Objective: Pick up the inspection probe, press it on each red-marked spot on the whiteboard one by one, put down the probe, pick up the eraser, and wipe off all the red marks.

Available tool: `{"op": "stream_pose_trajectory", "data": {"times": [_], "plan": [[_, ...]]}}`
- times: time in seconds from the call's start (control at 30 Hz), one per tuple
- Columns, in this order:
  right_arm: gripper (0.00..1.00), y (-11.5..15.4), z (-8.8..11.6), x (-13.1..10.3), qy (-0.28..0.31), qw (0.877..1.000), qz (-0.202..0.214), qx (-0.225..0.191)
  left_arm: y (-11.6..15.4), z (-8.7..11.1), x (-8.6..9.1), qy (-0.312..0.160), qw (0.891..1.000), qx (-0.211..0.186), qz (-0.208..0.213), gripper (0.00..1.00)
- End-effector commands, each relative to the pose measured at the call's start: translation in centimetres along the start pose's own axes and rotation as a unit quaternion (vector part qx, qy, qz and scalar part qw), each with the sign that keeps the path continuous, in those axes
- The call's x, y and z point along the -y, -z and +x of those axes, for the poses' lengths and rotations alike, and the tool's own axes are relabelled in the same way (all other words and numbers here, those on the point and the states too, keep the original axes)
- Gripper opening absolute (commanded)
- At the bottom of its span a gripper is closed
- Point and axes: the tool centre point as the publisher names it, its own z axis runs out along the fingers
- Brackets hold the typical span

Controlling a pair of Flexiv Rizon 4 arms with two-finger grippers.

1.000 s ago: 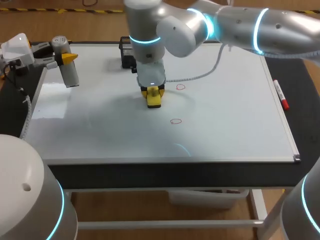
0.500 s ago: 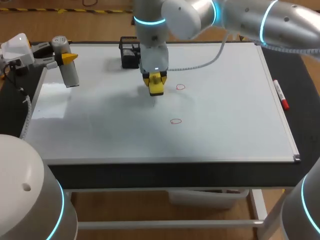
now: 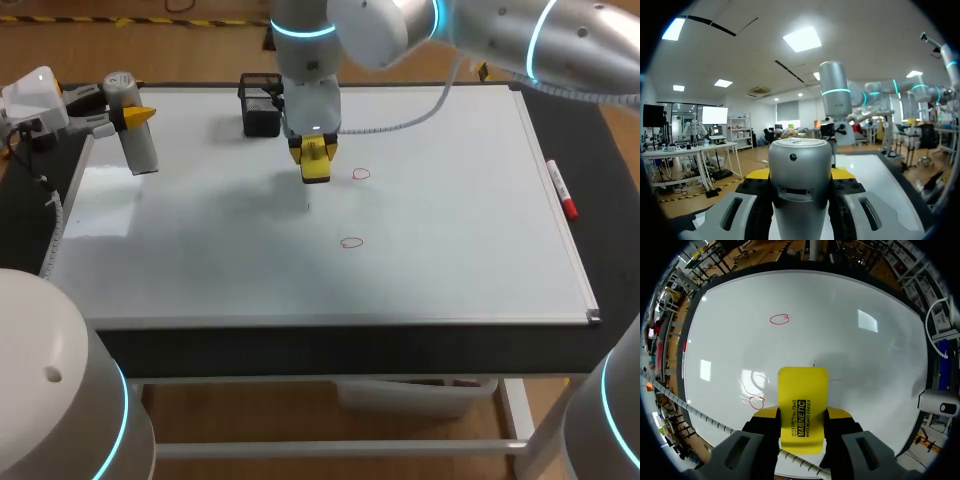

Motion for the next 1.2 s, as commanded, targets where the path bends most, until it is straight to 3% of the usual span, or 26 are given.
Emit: {"op": "stream_pose_trajectory", "data": {"times": [0.03, 0.2, 0.4, 0.83, 1.2], "plan": [[0.00, 0.1, 0.1, 0.0, 0.001, 1.000, 0.002, -0.001, -0.1, 0.1, 0.1, -0.001, 1.000, 0.002, 0.000, 0.00], [0.00, 0.3, 0.4, 0.2, -0.002, 1.000, 0.005, -0.002, -0.1, 0.1, 0.1, -0.001, 1.000, 0.002, 0.000, 0.00], [0.00, 1.6, 3.0, 1.7, -0.025, 0.999, 0.021, -0.003, -0.1, 0.1, 0.1, -0.001, 1.000, 0.002, 0.000, 0.00], [0.00, 1.3, 12.8, 2.8, -0.130, 0.991, 0.009, 0.003, -0.1, 0.1, 0.1, -0.001, 1.000, 0.002, 0.000, 0.00], [0.00, 1.1, 20.5, 1.8, -0.218, 0.976, 0.012, 0.003, -0.1, 0.1, 0.1, -0.001, 1.000, 0.002, 0.000, 0.00]]}}
